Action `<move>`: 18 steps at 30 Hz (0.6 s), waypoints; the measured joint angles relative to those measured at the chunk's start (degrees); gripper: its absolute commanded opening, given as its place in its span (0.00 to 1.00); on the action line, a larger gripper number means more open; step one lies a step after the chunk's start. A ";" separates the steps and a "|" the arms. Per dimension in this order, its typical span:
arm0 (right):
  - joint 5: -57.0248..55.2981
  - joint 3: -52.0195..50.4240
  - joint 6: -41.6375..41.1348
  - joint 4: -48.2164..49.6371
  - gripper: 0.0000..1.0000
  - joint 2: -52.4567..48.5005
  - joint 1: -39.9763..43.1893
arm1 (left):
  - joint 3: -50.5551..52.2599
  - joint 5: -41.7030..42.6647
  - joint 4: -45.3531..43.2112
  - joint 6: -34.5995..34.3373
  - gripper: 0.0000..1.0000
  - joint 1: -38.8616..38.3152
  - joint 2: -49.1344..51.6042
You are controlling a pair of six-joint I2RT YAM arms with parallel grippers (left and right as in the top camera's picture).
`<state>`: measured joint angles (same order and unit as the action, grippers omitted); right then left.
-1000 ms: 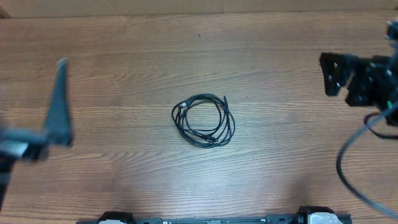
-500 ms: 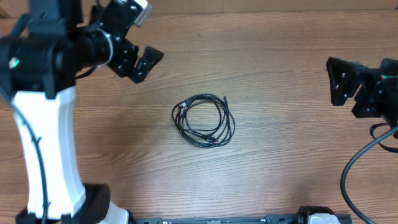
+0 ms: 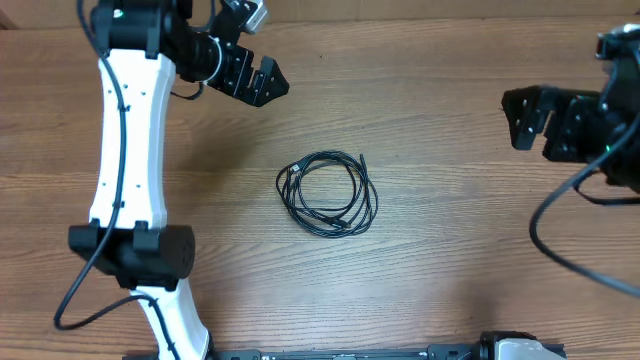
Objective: Untangle cables
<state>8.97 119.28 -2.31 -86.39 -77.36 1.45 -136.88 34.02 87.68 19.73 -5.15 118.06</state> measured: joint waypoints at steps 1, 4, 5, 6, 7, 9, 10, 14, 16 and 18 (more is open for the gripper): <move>0.02 0.00 -0.02 -0.02 1.00 -0.42 0.00 | 0.00 0.48 0.00 0.35 0.99 0.00 0.13; 0.02 0.00 -0.04 -0.02 1.00 -1.29 -0.02 | 0.00 1.49 0.00 1.81 1.00 0.00 -0.13; 0.00 0.00 -0.02 -0.02 1.00 -1.38 0.00 | 0.00 1.60 0.00 2.34 1.00 0.00 -0.39; 0.00 0.00 -0.02 -0.04 1.00 -1.40 0.00 | 0.00 1.62 -0.02 2.80 1.00 0.00 -0.59; 0.00 0.00 -0.02 -0.07 1.00 -1.40 -0.02 | 0.00 1.49 0.00 3.21 1.00 0.00 -1.07; 0.00 0.00 -0.02 -0.26 1.00 -1.40 0.00 | 0.00 -0.55 -0.46 3.82 1.00 -0.44 -3.45; 0.00 0.00 -0.02 -0.33 1.00 -1.40 -0.02 | 0.00 -2.47 -0.85 3.58 1.00 -0.90 -4.68; 0.02 0.00 0.00 -1.05 1.00 -1.40 -0.02 | 0.00 -15.67 -2.60 -0.20 1.00 -5.79 -10.99; 0.02 0.00 -0.02 -1.14 1.00 -1.40 0.00 | -0.04 -23.02 -2.29 -2.60 1.00 -9.92 -13.99; 0.00 0.00 -0.04 -1.31 1.00 -1.40 -0.02 | -0.17 -28.87 -1.46 -4.76 1.00 -14.21 -16.46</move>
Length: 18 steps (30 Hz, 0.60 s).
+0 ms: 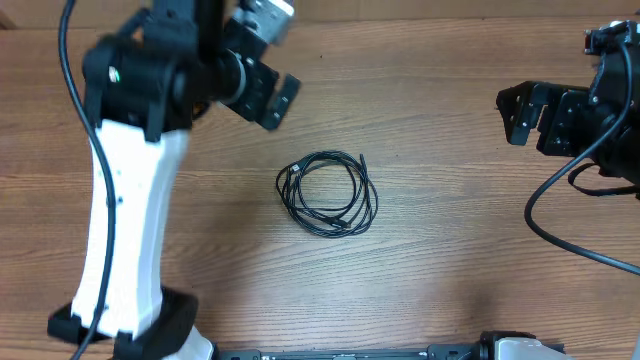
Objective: Untangle cables
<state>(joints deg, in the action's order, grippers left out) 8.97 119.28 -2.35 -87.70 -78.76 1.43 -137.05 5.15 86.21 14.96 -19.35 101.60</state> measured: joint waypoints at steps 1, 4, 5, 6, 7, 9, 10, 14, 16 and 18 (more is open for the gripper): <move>0.02 0.00 0.02 -0.17 1.00 0.00 0.00 | -0.17 -2.21 0.76 -0.83 1.00 -2.25 -0.94; 0.00 0.00 0.02 -0.74 1.00 0.00 0.02 | -0.26 -5.99 3.89 -2.58 1.00 -6.56 -2.36; 0.00 0.00 0.04 -0.90 1.00 0.00 0.02 | -0.24 -7.10 4.79 -3.17 1.00 -7.34 -2.58; -0.07 0.00 0.00 -1.01 1.00 0.00 0.00 | 0.07 -8.07 5.03 -3.98 1.00 -7.69 -2.78; -0.35 0.00 0.00 -1.01 1.00 0.00 0.00 | 0.94 -9.16 4.92 -4.72 1.00 -7.69 -3.17; -0.68 0.00 0.04 -1.03 1.00 0.00 0.00 | 3.61 -11.34 4.52 -6.03 1.00 -7.67 -4.28; -0.87 0.00 0.02 -0.98 1.00 0.00 0.02 | 5.97 -12.76 3.93 -6.84 1.00 -7.67 -5.42; -1.36 0.00 0.02 -1.01 1.00 0.00 0.00 | 18.10 -16.63 -1.07 -8.96 1.00 -7.67 -13.42; -1.53 0.00 0.02 -1.01 1.00 0.00 0.02 | 25.66 -18.03 -4.55 -9.20 0.99 -7.67 -20.41; -1.57 0.00 0.02 -0.98 1.00 0.00 0.02 | 33.09 -19.12 -9.44 -9.27 1.00 -7.67 -28.52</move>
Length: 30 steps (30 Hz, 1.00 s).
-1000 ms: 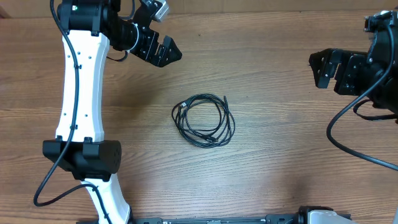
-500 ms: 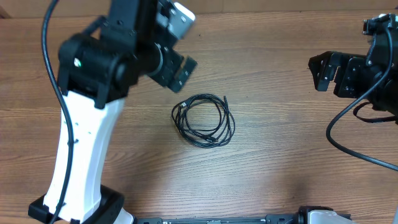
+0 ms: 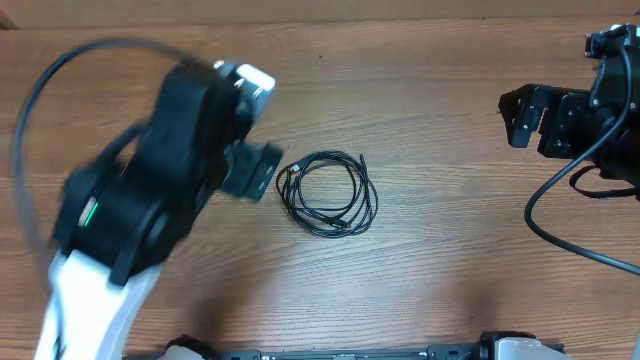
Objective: Untangle cables
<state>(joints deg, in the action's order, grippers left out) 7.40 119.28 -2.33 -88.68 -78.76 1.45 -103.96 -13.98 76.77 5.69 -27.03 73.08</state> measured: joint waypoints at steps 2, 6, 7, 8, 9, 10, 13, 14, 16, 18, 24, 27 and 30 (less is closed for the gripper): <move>-0.13 0.00 0.00 0.02 1.00 0.00 0.00 | 7.78 -0.70 -6.14 0.28 1.00 0.00 -9.18; -0.17 0.00 -0.02 0.35 1.00 0.00 -0.02 | 20.65 -1.53 -15.50 0.87 1.00 0.00 -24.65; -0.20 0.00 -0.02 0.35 1.00 0.00 0.00 | 23.39 -1.73 -17.51 0.87 1.00 0.00 -27.52; -0.15 0.00 0.02 0.35 1.00 0.00 0.00 | 26.60 -1.79 -18.93 0.85 0.99 0.00 -30.32; -0.15 0.00 0.00 0.37 1.00 0.00 -0.02 | 28.76 -1.90 -19.63 0.79 0.99 0.00 -31.78; -0.17 0.00 -0.02 0.39 1.00 0.00 0.00 | 30.64 -1.92 -19.80 0.63 0.99 0.00 -32.72; -0.17 0.00 -0.02 0.44 1.00 0.00 0.00 | 35.23 -1.84 -20.09 -1.27 1.00 0.00 -33.05; -0.15 0.00 0.00 0.35 1.00 0.00 -0.02 | 36.35 -1.62 -20.72 -2.47 1.00 0.00 -32.68; -0.09 0.00 -0.02 -0.37 1.00 0.00 0.00 | 37.99 -0.50 -22.53 -4.61 1.00 0.00 -31.65; 0.07 0.00 0.02 -1.05 1.00 -0.04 0.00 | 39.69 1.11 -26.58 -6.62 1.00 0.00 -30.18; 1.64 -0.50 -1.07 -2.25 1.00 -2.32 0.00 | 42.66 6.16 -35.01 -10.08 1.00 0.00 -20.65; 2.21 -3.98 -1.88 -1.92 1.00 -3.74 0.00 | 42.88 8.24 -35.69 -10.08 1.00 0.00 -13.05; 2.49 -10.43 -2.64 0.76 1.00 -5.25 0.00 | 43.06 10.64 -36.33 -9.81 1.00 0.00 -4.98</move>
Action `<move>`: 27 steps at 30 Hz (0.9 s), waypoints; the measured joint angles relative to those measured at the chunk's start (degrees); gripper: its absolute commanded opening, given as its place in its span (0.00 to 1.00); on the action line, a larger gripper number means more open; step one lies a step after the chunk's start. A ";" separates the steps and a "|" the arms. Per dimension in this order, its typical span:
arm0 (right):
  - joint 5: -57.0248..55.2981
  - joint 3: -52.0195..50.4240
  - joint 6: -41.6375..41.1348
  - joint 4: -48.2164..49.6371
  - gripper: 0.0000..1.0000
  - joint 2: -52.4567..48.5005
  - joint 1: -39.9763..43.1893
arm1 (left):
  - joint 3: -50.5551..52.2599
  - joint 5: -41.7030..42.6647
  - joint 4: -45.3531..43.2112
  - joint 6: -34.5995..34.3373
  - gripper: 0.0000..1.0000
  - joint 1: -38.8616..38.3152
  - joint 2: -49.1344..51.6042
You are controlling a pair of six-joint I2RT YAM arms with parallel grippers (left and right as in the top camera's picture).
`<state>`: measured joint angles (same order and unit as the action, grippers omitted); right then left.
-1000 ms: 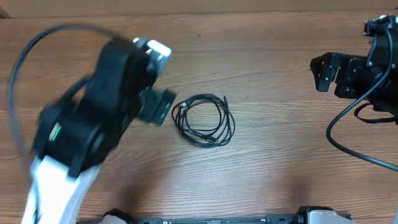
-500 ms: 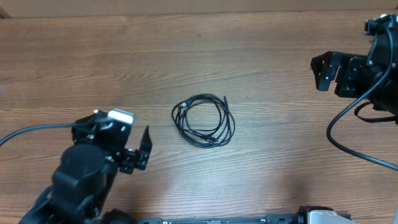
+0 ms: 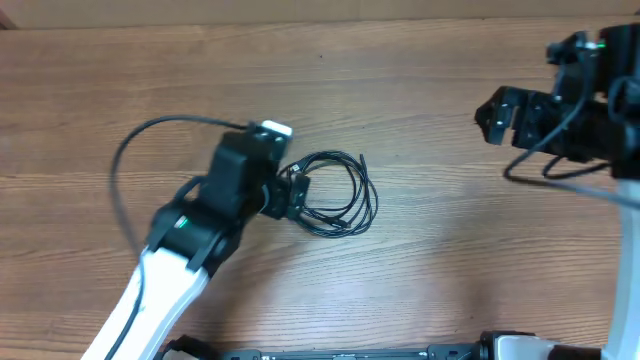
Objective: Untangle cables
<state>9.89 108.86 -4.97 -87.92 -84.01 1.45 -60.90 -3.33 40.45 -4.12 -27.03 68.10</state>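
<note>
A thin black cable (image 3: 340, 195) lies wound in a loose, tangled coil at the middle of the wooden table (image 3: 420, 290). One plug end pokes out at the coil's top right. My left gripper (image 3: 288, 195) has come down onto the coil's left edge, its dark fingers open over the strands there and hiding that part of the loop. My right gripper (image 3: 492, 118) hovers open far to the right, well away from the cable, with nothing in it.
The left arm's white link (image 3: 160, 300) slants up from the bottom left, with its own black lead arching over the table (image 3: 130, 170). The right arm's black wiring (image 3: 560, 170) hangs at the right edge.
My left gripper has moved right and down from just beside the coil onto its left edge. The right gripper has shifted a little to the left. The coil lies where it was.
First my left gripper was high at the back left, far from the coil, with the right arm parked at the right. It then stood nearer each time, reaching the coil's left side and now resting on its edge. The coil has kept its shape.
</note>
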 measured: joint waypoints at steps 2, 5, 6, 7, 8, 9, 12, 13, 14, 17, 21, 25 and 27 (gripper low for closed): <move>0.15 -5.66 -0.76 3.93 1.00 -0.96 -0.02 | 0.31 1.51 -1.40 0.11 1.00 0.00 5.86; 0.20 -13.62 -1.84 9.92 1.00 -1.66 0.00 | 0.44 2.71 -4.02 0.22 1.00 0.00 12.13; 0.20 -16.46 -2.45 12.07 1.00 -1.77 -0.02 | 0.48 2.97 -4.50 0.22 1.00 0.00 13.81; 0.20 -18.75 -3.10 13.73 1.00 -1.84 -0.02 | 0.55 3.23 -4.94 0.22 1.00 0.00 15.50; 0.15 -21.03 -3.72 15.08 1.00 -1.84 -0.02 | 0.57 3.43 -5.05 0.22 1.00 0.00 16.70; 0.15 -23.23 -4.48 16.46 1.00 -1.88 0.00 | 0.61 3.63 -5.05 0.24 1.00 0.00 17.59; -0.15 -27.85 -6.40 19.54 1.00 -1.90 0.00 | 0.66 3.96 -4.87 0.15 1.00 0.00 19.34; -0.31 -28.92 -6.75 20.15 1.00 -1.90 0.00 | 0.66 4.04 -4.70 0.07 1.00 0.00 19.56; -0.33 -29.57 -7.08 20.35 1.00 -1.90 0.00 | 0.68 4.15 -4.20 -0.20 1.00 0.00 19.58; -0.48 -29.92 -7.72 20.83 1.00 -1.86 0.00 | 0.66 4.96 -2.12 -1.49 1.00 0.00 19.56; -0.50 -29.92 -8.28 20.94 1.00 -1.81 0.00 | 0.66 7.04 2.34 -5.25 1.00 0.00 19.56; -0.61 -29.92 -8.46 20.96 1.00 -1.81 0.00 | 0.66 8.52 6.27 -12.44 1.00 0.00 19.56; -0.76 -29.92 -8.48 21.00 1.00 -1.81 0.00 | 0.66 9.03 7.78 -17.07 1.00 0.00 19.56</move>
<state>9.13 78.94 -13.45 -66.92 -85.82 1.45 -60.25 5.69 48.23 -21.19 -27.03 87.66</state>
